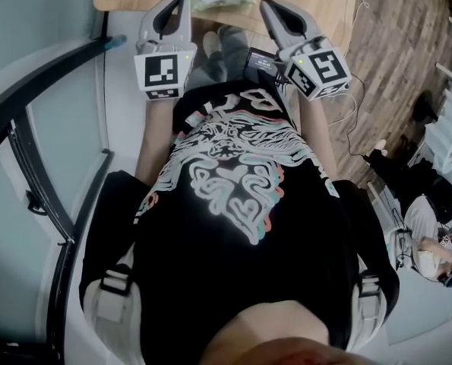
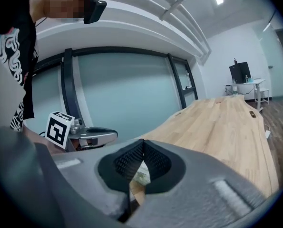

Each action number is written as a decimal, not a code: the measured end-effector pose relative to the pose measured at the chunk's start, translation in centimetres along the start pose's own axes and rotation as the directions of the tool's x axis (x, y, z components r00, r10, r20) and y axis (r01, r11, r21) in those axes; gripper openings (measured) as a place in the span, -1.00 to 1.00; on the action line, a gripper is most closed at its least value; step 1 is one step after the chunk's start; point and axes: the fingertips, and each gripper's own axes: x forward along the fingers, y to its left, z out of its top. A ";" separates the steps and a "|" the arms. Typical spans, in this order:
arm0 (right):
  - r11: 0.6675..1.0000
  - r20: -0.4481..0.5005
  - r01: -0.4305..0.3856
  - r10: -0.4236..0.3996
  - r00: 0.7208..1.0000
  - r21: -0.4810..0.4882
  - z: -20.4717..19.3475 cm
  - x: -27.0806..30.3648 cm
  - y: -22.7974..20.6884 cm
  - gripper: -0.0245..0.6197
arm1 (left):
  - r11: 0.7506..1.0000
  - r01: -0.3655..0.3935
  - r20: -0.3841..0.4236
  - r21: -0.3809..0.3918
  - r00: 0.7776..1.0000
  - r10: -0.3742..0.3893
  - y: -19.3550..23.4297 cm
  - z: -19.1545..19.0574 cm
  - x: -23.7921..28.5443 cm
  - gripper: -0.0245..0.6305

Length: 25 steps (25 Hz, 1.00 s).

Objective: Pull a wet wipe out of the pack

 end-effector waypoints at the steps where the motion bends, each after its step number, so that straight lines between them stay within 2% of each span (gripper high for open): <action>1: 1.000 -0.010 0.005 -0.005 1.000 -0.001 -0.3 0.2 -0.3 -0.93 | 1.000 -0.003 -0.002 -0.001 1.000 0.003 0.1 -0.1 0.1 -0.97; 6: 0.999 -0.067 0.005 -0.009 0.998 -0.052 -1.7 2.2 -1.5 -0.92 | 1.000 -0.003 -0.021 -0.006 1.000 0.002 0.6 -1.5 1.9 -0.97; 16: 0.999 -0.141 0.003 -0.010 0.990 -0.053 -3.4 4.8 -3.0 -0.92 | 0.999 0.040 -0.056 -0.017 0.998 -0.041 -0.2 -3.5 4.6 -0.97; 21: 0.993 -0.212 -0.018 -0.008 0.977 -0.118 -5.0 6.6 -3.3 -0.92 | 1.000 0.020 -0.065 -0.003 0.998 -0.020 0.8 -4.2 5.4 -0.97; 25: 0.984 -0.270 -0.052 0.003 0.963 -0.172 -6.2 7.8 -3.0 -0.92 | 0.999 0.013 -0.081 -0.030 0.997 -0.016 0.9 -5.4 5.8 -0.97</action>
